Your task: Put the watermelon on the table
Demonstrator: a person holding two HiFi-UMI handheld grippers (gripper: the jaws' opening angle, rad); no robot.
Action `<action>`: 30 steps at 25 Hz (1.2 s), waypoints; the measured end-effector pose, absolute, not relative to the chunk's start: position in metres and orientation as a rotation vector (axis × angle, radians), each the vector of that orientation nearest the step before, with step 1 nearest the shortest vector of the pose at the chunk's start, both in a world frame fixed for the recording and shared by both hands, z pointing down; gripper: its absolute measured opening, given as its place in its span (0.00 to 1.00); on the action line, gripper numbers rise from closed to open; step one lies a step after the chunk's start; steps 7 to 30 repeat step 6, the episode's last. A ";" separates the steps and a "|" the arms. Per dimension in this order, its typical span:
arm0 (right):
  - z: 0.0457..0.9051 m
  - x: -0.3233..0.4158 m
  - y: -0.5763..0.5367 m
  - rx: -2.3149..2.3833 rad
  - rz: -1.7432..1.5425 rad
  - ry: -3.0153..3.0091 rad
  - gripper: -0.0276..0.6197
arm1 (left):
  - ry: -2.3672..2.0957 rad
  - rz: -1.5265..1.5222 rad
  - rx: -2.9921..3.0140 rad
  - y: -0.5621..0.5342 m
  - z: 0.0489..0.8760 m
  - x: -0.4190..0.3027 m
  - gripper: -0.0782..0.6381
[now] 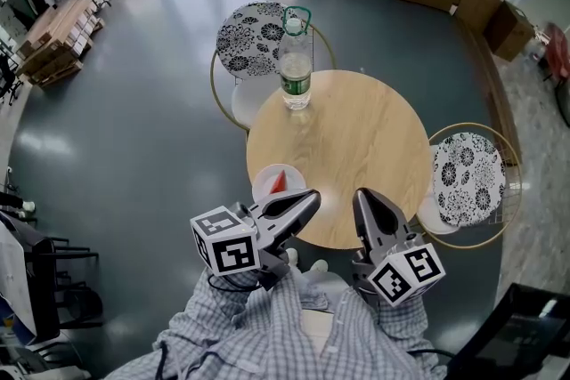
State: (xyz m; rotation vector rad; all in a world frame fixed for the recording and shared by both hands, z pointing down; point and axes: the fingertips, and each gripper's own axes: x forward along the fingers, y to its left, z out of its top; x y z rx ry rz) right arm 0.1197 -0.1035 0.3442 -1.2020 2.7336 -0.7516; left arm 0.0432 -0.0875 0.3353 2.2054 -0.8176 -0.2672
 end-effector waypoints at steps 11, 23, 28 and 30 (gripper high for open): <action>0.345 0.119 -0.103 -1.197 -0.752 2.739 0.05 | -0.820 -0.261 2.210 -0.087 0.336 0.044 0.12; 0.345 0.119 -0.103 -1.197 -0.752 2.739 0.05 | -0.820 -0.261 2.210 -0.087 0.336 0.044 0.12; 0.345 0.119 -0.103 -1.197 -0.752 2.739 0.05 | -0.820 -0.261 2.210 -0.087 0.336 0.044 0.12; 0.345 0.119 -0.103 -1.197 -0.752 2.739 0.05 | -0.820 -0.261 2.210 -0.087 0.336 0.044 0.12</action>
